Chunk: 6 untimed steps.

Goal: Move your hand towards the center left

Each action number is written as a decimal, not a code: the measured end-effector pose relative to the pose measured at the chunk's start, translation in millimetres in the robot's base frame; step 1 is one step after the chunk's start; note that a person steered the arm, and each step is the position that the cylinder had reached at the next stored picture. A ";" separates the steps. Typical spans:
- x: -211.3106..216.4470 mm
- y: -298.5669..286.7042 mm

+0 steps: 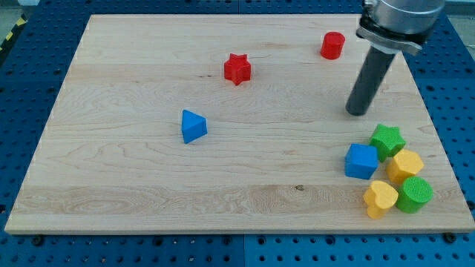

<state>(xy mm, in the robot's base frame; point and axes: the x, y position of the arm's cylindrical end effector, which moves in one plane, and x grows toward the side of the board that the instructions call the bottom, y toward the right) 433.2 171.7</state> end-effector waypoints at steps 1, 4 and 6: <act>-14.4 -67.4; -16.6 -160.2; 4.6 -254.6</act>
